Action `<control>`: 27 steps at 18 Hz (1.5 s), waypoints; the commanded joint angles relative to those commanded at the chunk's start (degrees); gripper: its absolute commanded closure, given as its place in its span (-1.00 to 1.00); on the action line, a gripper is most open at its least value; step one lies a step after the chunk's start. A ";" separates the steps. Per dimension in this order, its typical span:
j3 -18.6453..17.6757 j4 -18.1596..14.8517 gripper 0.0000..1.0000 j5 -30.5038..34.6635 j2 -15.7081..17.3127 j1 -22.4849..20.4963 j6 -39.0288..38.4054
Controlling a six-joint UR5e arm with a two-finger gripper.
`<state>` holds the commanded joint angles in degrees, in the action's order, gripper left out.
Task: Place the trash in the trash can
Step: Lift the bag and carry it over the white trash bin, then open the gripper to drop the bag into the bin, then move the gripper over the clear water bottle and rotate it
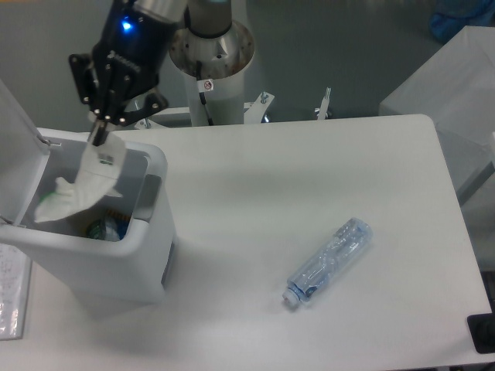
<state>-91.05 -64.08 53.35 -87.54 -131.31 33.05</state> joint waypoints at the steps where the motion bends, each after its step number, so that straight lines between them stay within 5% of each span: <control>1: -0.53 0.88 -1.00 -0.09 0.09 0.00 -0.17; 8: 1.22 1.86 -1.00 0.26 -2.80 -3.49 -0.18; 16: 9.83 2.12 -1.00 1.75 -18.35 -13.70 2.19; 27: 16.34 0.02 -1.00 16.43 -30.93 -13.19 8.61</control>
<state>-74.71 -64.06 69.78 -118.47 -144.50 41.66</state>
